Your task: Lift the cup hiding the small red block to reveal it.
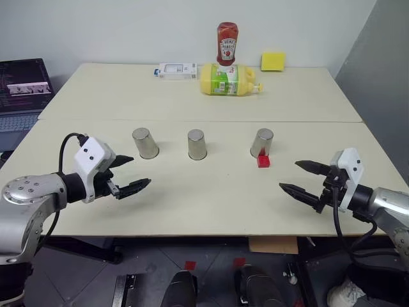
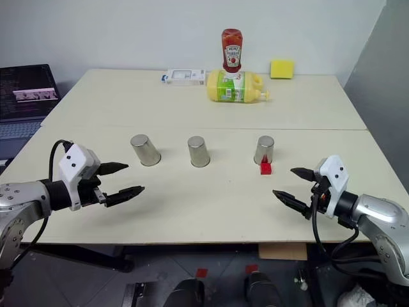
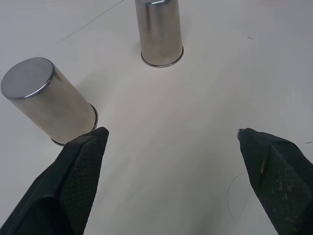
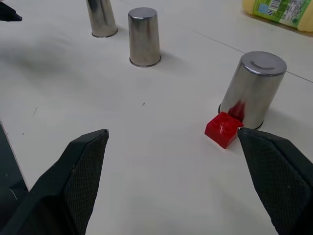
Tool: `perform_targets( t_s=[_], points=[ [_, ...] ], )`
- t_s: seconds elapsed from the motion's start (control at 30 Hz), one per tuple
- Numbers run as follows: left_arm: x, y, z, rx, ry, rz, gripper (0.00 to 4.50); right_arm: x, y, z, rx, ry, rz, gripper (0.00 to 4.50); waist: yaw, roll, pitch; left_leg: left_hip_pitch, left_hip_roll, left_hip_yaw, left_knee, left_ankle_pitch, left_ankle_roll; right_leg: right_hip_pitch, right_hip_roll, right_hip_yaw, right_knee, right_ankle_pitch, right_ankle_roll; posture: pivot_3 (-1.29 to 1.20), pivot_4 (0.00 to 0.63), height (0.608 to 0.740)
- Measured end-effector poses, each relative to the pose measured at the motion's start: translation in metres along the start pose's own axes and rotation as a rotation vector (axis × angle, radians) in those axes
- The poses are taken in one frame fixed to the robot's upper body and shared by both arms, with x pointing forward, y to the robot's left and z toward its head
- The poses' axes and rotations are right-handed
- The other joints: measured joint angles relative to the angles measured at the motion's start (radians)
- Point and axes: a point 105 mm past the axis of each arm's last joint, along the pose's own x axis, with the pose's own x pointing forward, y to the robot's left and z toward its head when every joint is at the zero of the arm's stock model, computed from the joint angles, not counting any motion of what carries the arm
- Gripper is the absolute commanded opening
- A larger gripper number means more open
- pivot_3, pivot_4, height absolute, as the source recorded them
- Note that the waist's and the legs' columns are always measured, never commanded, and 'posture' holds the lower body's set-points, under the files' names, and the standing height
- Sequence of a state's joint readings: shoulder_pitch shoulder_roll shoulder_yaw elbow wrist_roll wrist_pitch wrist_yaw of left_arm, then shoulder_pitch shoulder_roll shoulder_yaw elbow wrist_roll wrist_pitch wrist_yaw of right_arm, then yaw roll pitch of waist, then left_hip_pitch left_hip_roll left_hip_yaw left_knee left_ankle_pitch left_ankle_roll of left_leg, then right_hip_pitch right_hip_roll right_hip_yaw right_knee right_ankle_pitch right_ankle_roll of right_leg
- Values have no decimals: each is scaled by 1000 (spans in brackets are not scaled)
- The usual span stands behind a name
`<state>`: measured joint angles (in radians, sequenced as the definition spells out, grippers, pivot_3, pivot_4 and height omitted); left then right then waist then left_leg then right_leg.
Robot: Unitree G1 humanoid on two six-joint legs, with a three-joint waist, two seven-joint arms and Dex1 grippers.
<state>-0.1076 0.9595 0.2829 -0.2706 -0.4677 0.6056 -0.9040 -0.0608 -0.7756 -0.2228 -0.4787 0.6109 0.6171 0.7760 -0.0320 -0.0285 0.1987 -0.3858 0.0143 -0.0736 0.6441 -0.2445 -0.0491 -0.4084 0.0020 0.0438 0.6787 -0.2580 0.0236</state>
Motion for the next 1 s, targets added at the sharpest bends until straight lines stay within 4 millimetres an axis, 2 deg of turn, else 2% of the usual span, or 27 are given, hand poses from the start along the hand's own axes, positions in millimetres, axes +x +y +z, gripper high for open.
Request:
perform_targets(
  t_s=[1.0],
  points=[
    [0, -7, -6, -7, 9, 8, 4500, 2, 0, 9, 1, -13, 38, 4450, 0, 0, 0, 0, 0, 0, 0, 0, 0, 0, 0, 0, 0, 0, 0, 0, 150, 740]
  ],
)
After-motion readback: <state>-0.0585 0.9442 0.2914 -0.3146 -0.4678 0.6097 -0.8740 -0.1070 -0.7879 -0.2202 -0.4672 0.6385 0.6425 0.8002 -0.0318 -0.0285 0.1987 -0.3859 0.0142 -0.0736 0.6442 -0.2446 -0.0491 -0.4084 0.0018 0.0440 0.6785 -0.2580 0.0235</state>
